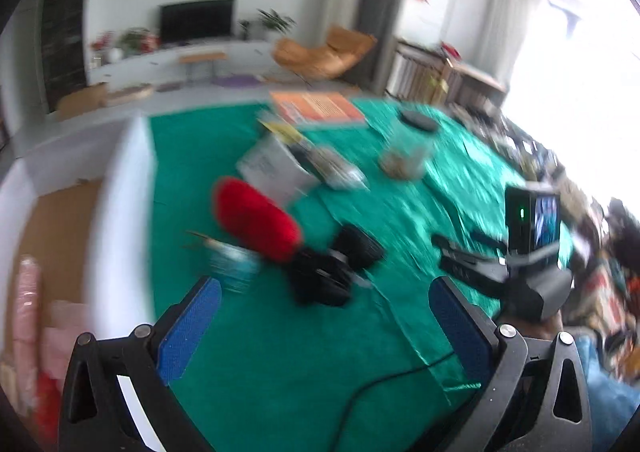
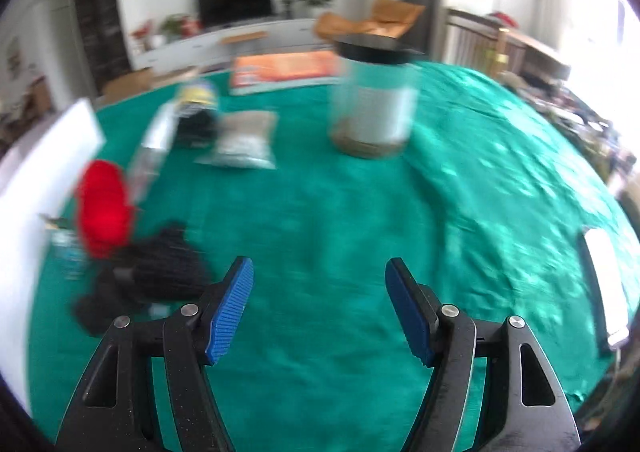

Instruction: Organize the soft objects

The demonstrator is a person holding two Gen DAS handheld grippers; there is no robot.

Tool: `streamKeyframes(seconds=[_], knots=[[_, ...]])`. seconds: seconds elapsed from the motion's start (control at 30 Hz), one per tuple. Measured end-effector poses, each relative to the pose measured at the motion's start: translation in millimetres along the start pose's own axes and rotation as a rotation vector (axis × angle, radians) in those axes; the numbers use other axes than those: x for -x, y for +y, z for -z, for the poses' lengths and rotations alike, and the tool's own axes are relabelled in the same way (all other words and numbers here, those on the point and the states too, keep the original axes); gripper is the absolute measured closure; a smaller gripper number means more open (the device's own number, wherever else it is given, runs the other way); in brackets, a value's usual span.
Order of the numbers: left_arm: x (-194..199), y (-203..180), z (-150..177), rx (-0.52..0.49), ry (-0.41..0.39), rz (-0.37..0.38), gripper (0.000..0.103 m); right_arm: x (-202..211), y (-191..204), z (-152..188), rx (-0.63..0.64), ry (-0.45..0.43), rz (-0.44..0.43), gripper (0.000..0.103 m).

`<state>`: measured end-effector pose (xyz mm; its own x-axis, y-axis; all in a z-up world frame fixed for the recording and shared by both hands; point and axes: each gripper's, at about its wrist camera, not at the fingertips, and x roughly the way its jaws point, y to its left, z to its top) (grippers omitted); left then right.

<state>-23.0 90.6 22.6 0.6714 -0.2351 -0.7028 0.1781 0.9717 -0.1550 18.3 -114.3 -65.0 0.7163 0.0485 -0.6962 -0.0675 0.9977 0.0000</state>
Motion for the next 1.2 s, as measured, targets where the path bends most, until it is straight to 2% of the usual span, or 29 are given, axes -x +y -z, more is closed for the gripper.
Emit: streamKeyframes(seconds=[0.07, 0.1, 0.17, 0.27, 0.33, 0.37, 0.5, 0.63, 1.2], knots=[[-33, -18, 8, -0.038, 0.067, -0.017, 0.0, 1, -16, 10, -0.019, -0.021, 0.077, 0.031], [-47, -20, 15, -0.045, 0.096, -0.031, 0.0, -6, -23, 9, -0.064, 0.009, 0.088, 0.031], [-74, -21, 21, -0.038, 0.137, -0.055, 0.0, -6, -33, 8, -0.145, 0.022, 0.051, 0.031], [-93, -14, 27, -0.03, 0.155, -0.095, 0.0, -10, -36, 8, -0.155, 0.053, 0.087, 0.031], [-97, -14, 34, -0.036, 0.159, -0.11, 0.0, -21, -37, 8, -0.137, 0.086, 0.094, 0.031], [-101, -11, 36, -0.04, 0.161, -0.113, 0.0, -27, -36, 8, -0.125, 0.105, 0.102, 0.028], [-116, -3, 40, -0.038, 0.19, -0.123, 0.0, -38, -38, 9, -0.131, 0.104, 0.088, 0.021], [-122, -1, 42, -0.06, 0.162, -0.146, 0.0, -42, -35, 13, -0.127, 0.102, 0.083, 0.018], [-123, 0, 42, -0.072, 0.141, -0.136, 0.0, -43, -35, 13, -0.127, 0.1, 0.079, 0.017]])
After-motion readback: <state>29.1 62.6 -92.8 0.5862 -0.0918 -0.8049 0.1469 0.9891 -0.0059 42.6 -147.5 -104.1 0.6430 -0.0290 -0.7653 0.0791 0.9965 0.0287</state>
